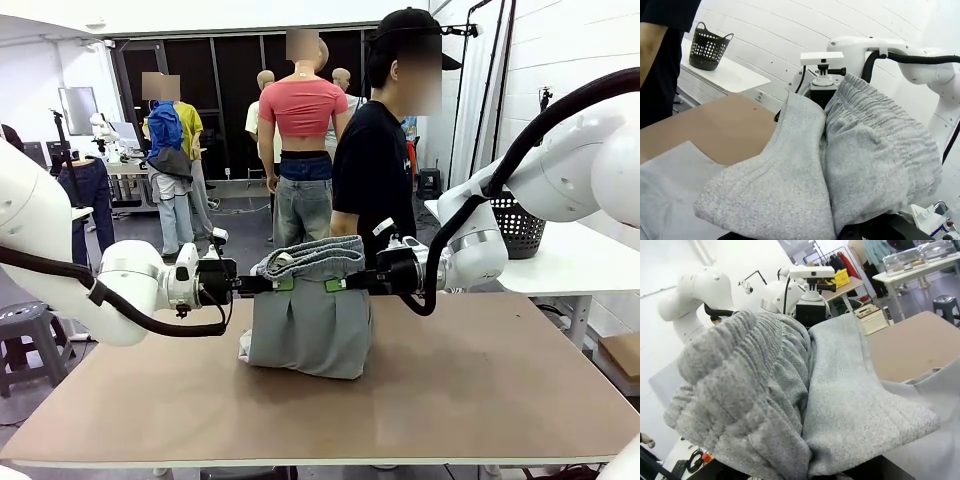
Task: Fold the training pants.
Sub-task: Fold the Training pants in half.
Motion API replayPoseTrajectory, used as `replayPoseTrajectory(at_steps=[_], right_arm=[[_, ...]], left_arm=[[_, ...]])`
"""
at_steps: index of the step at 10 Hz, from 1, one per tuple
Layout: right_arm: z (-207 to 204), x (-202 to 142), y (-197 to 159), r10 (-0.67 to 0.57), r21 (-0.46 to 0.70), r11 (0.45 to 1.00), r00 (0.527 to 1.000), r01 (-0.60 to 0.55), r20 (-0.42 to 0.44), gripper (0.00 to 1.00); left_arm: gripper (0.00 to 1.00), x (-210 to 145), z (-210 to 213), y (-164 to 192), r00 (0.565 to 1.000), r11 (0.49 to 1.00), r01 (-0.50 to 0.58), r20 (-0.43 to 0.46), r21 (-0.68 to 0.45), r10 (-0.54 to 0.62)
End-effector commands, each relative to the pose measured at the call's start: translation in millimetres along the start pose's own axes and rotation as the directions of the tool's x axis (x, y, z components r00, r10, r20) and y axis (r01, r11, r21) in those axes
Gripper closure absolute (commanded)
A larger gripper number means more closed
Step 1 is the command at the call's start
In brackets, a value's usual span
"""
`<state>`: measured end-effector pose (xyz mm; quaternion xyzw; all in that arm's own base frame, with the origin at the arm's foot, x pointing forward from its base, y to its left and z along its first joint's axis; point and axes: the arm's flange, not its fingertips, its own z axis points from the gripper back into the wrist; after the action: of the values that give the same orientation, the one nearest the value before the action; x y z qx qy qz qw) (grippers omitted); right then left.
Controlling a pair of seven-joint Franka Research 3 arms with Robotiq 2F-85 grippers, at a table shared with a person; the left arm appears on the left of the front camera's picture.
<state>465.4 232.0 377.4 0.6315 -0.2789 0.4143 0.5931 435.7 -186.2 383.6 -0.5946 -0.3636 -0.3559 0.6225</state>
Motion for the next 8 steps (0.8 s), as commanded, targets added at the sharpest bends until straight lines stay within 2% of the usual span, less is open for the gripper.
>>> replayPoseTrajectory(at_steps=[1,2,5,6,8], right_arm=[[7.3,-0.9,25.0,-0.064,0.025,0.998,0.998,0.064,-0.006,1.0],[8.4,-7.0,25.6,-0.1,0.029,0.994,0.994,0.101,-0.039,1.0],[3.8,-27.7,23.3,-0.186,0.032,0.981,0.979,0.19,-0.082,1.0],[0.4,-38.0,16.7,-0.214,0.035,0.975,0.974,0.217,-0.074,1.0],[-6.7,-45.2,-13.7,-0.226,0.001,0.974,0.973,0.227,-0.046,1.0]], left_arm=[[1.0,-4.6,13.3,-26.4,0.997,0.996,-0.079,-0.006,-0.031,0.079],[1.0,-15.2,13.0,-27.3,0.991,0.989,-0.131,-0.02,-0.071,0.13],[1.0,-49.6,10.2,-23.8,0.951,0.948,-0.31,-0.044,-0.075,0.307],[1.0,-56.5,14.5,-18.6,0.931,0.93,-0.364,-0.038,-0.054,0.363],[1.0,-53.1,19.0,12.8,0.925,0.923,-0.379,0.001,0.063,0.379]])
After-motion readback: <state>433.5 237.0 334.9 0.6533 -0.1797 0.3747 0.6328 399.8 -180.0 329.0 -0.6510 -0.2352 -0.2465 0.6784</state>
